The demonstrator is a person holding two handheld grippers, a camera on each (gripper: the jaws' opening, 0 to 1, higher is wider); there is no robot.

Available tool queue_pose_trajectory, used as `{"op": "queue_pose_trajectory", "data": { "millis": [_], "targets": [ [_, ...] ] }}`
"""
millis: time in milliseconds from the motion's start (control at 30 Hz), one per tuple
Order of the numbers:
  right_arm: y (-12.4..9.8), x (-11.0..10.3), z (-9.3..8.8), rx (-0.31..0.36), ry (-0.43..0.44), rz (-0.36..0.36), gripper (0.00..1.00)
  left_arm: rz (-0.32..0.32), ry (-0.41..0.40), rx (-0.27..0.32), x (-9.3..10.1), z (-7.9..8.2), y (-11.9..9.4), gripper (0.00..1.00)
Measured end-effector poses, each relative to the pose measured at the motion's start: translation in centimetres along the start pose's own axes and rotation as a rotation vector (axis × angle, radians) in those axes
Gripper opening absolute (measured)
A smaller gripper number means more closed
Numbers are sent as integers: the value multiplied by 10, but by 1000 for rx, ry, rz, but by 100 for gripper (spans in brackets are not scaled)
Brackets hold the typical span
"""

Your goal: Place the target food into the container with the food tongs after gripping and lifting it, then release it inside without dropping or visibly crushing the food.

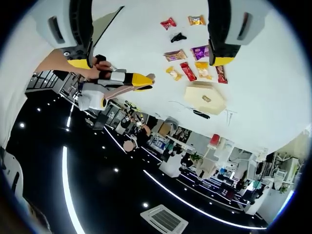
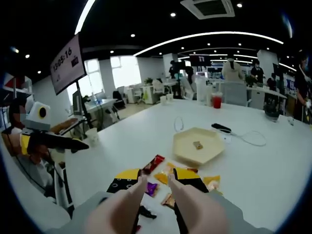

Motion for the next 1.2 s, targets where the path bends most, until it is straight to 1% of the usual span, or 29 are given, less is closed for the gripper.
{"op": "queue_pose_trajectory", "data": {
  "millis": [133,367,567,600,667,800,867,1000,1200],
  "targets": [
    [-5,-4,-6,-11,-19,22,25,-13,1,-11,2,-2,3,99],
    [-6,-11,-14,-27,-37,52,25,-25,-1,-8,2,-5,3,99],
    [-8,-21,-26,-43,-73,106,25,-20,12,-33,-1,-10,-2,99],
    [-8,-25,-29,-47,-91,124,25,-18,17,-40,-2,-12,-3,99],
    [-9,-30,-35,-52,-97,148,25,-16,57,-28,-2,-11,-5,99],
    [-10,-37,-47,-69,-108,181,25,-24,45,-28,-2,-12,-6,99],
    [-10,-39,-51,-75,-114,185,25,-25,45,-34,-2,-13,-6,99],
    [-9,-45,-64,-106,-121,210,25,-28,40,-44,-2,-15,-8,99],
    [-12,-49,-68,-122,-141,240,25,-30,31,-36,-3,-15,-11,99]
  ]
}}
Point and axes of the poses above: the point that each gripper's makers call its tool centre point, and the gripper's own axes: y roughly forward along the fingers, x roughly to its right, z roughly out of its top, the point moved 4 cm from there along -y, roughly backward along the fingers, and after that the axes turned 7 degrees about -z, right-handed, at the moved point
